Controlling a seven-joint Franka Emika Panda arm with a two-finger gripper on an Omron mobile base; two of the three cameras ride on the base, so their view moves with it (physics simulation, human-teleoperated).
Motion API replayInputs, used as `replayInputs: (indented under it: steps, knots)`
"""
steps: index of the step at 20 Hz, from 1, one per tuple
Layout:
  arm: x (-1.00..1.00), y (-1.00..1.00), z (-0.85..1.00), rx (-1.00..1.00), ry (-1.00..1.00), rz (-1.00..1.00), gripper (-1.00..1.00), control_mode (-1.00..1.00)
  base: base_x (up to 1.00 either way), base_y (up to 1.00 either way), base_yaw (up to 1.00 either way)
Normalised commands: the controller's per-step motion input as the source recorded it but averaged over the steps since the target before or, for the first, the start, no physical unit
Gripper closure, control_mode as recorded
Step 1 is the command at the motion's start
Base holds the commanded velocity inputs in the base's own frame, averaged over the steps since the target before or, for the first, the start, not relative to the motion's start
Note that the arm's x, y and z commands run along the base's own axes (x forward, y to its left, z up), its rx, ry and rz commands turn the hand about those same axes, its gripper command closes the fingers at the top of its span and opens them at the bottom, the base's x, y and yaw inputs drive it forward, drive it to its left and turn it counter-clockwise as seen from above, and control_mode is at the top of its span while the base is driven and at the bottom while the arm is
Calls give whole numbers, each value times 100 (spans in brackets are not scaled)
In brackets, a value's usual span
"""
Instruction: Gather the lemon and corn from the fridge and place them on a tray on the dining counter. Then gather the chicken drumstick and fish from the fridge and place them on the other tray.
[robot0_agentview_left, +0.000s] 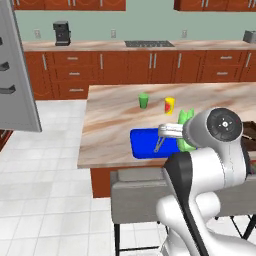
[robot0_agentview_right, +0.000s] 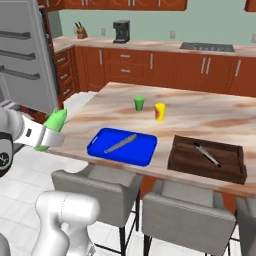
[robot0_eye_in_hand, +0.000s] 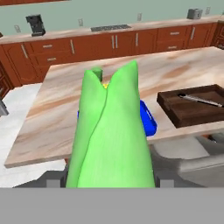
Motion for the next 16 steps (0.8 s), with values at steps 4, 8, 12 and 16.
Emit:
replayInputs:
  steps: [4, 8, 12, 16]
  knots:
    - [0, 0, 0, 0, 0, 0, 100, 100, 59, -44, -6]
    - [0, 0, 0, 0, 0, 0, 100, 100, 65, -35, -2]
    - [75, -28, -14, 5, 8, 0, 100, -100, 0, 0, 0]
    - [88, -24, -29, 4, 10, 0, 100, -100, 0, 0, 0]
